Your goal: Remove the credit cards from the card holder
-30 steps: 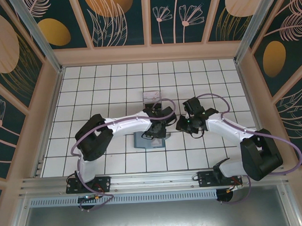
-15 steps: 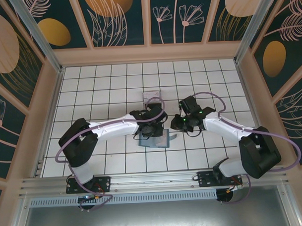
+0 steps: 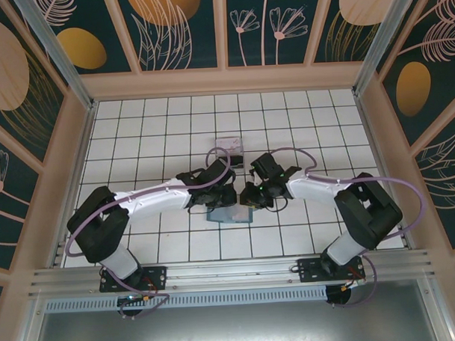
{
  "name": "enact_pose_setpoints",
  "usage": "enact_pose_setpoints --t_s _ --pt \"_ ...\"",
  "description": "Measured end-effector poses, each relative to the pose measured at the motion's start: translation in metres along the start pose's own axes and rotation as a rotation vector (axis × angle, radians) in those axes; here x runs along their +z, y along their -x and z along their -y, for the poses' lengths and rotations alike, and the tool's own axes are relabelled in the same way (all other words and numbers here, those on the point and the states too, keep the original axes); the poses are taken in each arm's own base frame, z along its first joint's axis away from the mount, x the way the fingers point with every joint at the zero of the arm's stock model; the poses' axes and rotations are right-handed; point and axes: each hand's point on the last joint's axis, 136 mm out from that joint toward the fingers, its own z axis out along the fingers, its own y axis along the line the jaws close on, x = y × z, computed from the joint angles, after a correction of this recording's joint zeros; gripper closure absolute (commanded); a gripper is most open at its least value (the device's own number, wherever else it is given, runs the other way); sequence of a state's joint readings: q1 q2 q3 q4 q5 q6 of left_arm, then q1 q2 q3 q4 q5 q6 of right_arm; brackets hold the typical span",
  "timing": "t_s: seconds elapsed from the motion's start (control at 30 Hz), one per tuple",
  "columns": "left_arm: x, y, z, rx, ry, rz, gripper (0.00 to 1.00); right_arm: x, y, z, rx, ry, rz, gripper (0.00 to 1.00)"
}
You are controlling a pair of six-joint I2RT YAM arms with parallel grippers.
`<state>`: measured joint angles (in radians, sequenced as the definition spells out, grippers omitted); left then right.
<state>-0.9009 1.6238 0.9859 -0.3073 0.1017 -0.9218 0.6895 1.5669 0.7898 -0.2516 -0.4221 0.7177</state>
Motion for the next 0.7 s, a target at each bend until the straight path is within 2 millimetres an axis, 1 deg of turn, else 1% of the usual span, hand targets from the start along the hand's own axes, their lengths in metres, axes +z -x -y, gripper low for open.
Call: enact_pose_setpoints --t_s 0.1,0.2,0.33,0.53,0.7 --pt "-0.002 -0.001 -0.001 0.000 -0.014 0.006 0.80 0.005 -0.001 -0.003 -0.001 0.018 -0.013 0.81" --pt "-0.001 -0.003 -0.005 0.000 -0.007 0.003 0.71 0.009 -0.003 -0.006 -0.003 0.033 -0.030 0.81" --pt "-0.007 0.000 -0.004 -0.004 -0.007 0.022 0.63 0.015 -0.006 -0.007 -0.006 0.043 -0.048 0.81" --pt "-0.034 0.013 -0.004 -0.008 -0.004 0.102 0.61 0.022 -0.010 -0.011 -0.016 0.050 -0.078 0.81" --pt "-0.050 0.024 -0.018 -0.030 0.043 0.155 0.62 0.022 -0.008 -0.023 -0.039 0.066 -0.073 0.81"
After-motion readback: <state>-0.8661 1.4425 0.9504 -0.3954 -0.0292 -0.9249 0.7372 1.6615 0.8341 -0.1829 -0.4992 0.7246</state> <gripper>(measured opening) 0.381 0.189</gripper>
